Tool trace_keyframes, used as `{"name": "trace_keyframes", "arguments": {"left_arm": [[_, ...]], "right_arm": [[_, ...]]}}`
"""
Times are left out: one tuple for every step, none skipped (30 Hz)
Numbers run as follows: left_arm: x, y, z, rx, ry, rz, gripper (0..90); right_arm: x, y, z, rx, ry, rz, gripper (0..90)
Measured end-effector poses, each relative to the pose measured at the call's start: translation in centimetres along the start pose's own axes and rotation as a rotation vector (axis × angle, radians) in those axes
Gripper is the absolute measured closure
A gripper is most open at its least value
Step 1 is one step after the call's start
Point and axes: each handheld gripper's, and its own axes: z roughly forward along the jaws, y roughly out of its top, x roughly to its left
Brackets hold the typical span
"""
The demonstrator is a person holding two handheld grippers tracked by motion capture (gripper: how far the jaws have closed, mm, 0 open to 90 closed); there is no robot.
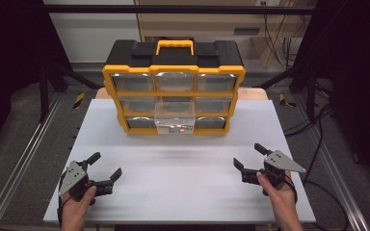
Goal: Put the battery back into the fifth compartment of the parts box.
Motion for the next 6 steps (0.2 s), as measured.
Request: {"name": "trace_keyframes", "arguments": {"left_arm": [[-0.02,-0.01,0.04,0.001,0.0,-0.001,1.8],[-0.05,-0.02,0.08,0.004,0.0,-0.002,1.8],[-0.09,-0.06,0.17,0.008,0.0,-0.002,1.8],[-0.12,-0.08,0.23,0.011,0.0,-0.002,1.8],[-0.16,-0.11,0.3,0.014,0.0,-0.002,1.7],[-0.2,-0.15,0.4,0.022,0.001,-0.002,1.7]], "right_arm": [[0.07,-0.16,0.03,-0.001,0.007,0.003,6.0],[0.16,-0.33,0.06,-0.001,0.011,0.001,5.8],[0.23,-0.53,0.12,0.001,0.017,-0.006,5.5],[0.32,-0.82,0.18,0.007,0.021,-0.01,4.9],[0.35,-0.96,0.19,0.011,0.02,-0.004,4.9],[0.34,-1.14,0.22,0.011,0.018,0.005,4.8]]}}
